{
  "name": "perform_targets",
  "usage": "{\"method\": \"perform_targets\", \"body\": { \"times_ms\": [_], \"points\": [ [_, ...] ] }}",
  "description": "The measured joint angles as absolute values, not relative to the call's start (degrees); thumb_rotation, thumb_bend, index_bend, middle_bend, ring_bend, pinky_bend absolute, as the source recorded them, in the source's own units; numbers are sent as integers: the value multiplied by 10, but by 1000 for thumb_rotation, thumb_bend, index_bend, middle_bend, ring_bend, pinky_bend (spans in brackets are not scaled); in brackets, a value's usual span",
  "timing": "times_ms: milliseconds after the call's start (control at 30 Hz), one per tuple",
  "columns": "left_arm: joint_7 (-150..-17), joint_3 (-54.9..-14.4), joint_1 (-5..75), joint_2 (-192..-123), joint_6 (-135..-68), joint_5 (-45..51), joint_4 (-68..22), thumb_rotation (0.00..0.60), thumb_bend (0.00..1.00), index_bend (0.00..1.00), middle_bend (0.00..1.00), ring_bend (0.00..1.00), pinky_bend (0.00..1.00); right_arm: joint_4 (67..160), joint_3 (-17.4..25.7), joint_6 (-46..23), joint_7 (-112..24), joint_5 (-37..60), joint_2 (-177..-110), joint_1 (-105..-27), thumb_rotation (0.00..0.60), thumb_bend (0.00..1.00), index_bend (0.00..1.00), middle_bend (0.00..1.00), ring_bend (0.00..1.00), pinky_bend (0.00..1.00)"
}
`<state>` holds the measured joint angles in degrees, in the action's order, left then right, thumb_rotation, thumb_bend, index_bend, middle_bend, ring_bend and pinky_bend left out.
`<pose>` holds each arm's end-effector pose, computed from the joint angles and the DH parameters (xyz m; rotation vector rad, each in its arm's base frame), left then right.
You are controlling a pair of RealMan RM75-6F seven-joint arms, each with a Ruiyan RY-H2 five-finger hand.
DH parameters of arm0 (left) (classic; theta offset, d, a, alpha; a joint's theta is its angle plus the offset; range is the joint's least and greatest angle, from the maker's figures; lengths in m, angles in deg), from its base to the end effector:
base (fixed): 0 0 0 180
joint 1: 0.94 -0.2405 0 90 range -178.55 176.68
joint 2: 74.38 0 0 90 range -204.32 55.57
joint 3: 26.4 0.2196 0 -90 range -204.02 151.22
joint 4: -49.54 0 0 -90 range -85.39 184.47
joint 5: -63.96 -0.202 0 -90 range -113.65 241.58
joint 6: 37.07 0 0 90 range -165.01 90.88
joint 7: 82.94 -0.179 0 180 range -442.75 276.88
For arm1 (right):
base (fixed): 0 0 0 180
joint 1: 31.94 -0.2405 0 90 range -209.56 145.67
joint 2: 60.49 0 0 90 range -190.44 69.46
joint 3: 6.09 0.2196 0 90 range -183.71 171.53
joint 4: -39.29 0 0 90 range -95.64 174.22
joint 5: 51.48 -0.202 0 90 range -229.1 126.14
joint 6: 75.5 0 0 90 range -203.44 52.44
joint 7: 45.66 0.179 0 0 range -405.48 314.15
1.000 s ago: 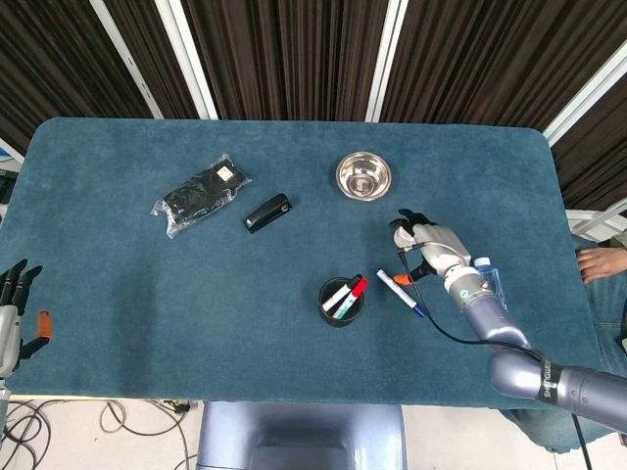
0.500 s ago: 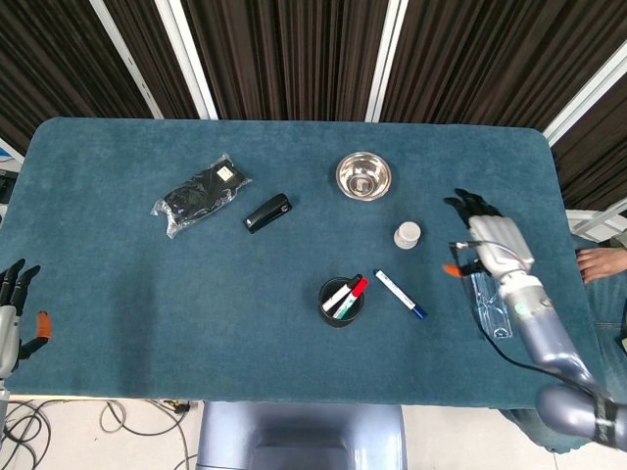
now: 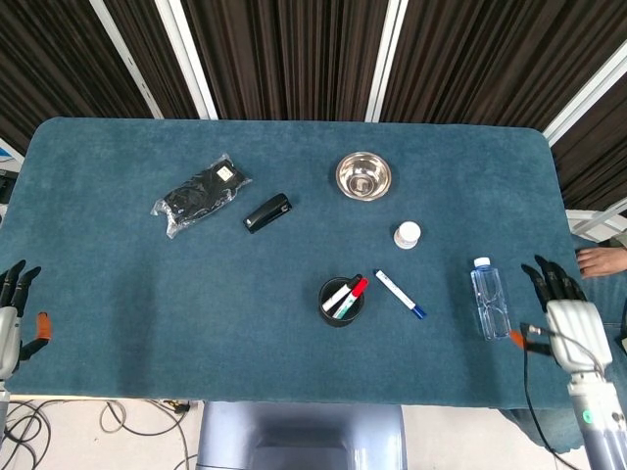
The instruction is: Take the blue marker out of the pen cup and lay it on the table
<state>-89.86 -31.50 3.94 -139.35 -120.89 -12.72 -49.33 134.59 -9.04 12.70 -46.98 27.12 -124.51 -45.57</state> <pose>-0.2756 0.2167 0.1471 -1.2567 -0.9796 -0.8404 -0.2603 -0.2322 0.1471 1.3821 -0.9117 0.9320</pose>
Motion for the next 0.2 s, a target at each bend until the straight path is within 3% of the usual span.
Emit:
{"method": "perform_targets", "body": {
  "times_ms": [200],
  "points": [
    [-898,-316,39,-1393,-1210,-126,-494,600,560,92,0,0,0,1314,-98,167,-488,303,-1282,-419,600,231,106,0,0,157]
  ]
}}
